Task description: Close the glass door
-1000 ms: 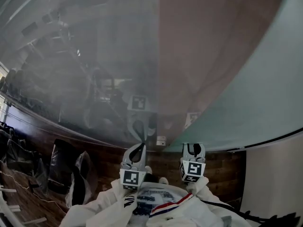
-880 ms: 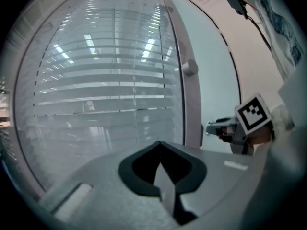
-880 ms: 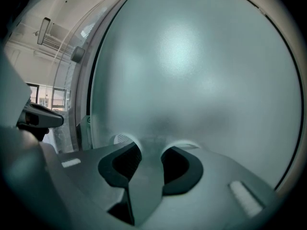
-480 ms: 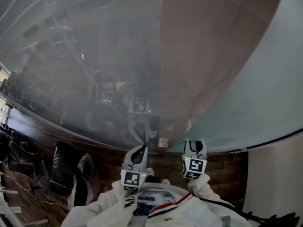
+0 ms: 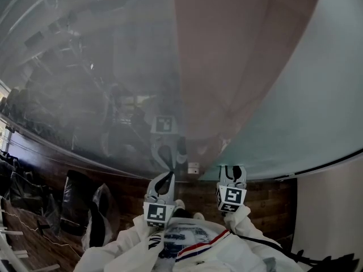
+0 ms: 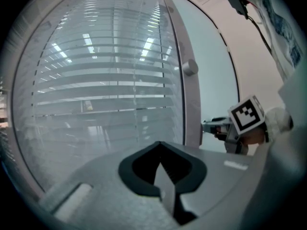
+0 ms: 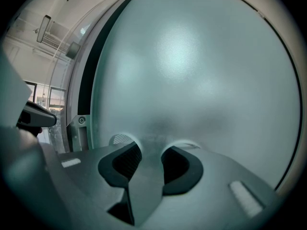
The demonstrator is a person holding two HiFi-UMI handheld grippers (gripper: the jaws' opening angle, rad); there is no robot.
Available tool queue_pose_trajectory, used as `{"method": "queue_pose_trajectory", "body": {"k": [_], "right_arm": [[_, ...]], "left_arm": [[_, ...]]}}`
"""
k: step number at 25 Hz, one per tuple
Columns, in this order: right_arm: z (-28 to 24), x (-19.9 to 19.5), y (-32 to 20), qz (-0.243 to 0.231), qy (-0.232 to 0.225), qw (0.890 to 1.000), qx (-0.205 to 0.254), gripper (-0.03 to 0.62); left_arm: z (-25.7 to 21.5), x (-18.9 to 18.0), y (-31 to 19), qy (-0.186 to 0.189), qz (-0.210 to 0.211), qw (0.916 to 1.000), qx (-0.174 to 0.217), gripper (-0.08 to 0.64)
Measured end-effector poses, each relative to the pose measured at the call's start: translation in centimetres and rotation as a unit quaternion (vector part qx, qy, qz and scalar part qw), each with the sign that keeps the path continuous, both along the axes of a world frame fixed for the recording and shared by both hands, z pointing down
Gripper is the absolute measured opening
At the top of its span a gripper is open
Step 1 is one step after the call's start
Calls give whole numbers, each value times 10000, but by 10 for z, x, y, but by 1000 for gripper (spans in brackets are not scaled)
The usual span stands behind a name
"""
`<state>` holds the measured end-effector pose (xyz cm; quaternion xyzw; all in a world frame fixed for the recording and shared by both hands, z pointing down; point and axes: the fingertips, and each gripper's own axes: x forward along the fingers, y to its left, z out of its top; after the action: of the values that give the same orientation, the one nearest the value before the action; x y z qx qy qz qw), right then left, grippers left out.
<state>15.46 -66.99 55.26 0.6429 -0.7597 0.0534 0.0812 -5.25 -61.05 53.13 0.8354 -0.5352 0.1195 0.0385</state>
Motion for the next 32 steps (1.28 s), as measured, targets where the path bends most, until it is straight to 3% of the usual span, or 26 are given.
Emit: {"method": "queue_pose_trajectory", "body": {"k": [13,23,32], "right_arm": [[0,1,-6,-95,13,9999,-35,124],[4,-5,-17,-211,-156,9996,-95,127],[1,-2,21,-553,-171,9982,-162,122]], "left_arm": [[-5,4,21,-100,-228,9997,80,3],[-10,32,53,-161,-269,9994,110,3],[-9,47,91,-224,-439,9988,37,2]]}}
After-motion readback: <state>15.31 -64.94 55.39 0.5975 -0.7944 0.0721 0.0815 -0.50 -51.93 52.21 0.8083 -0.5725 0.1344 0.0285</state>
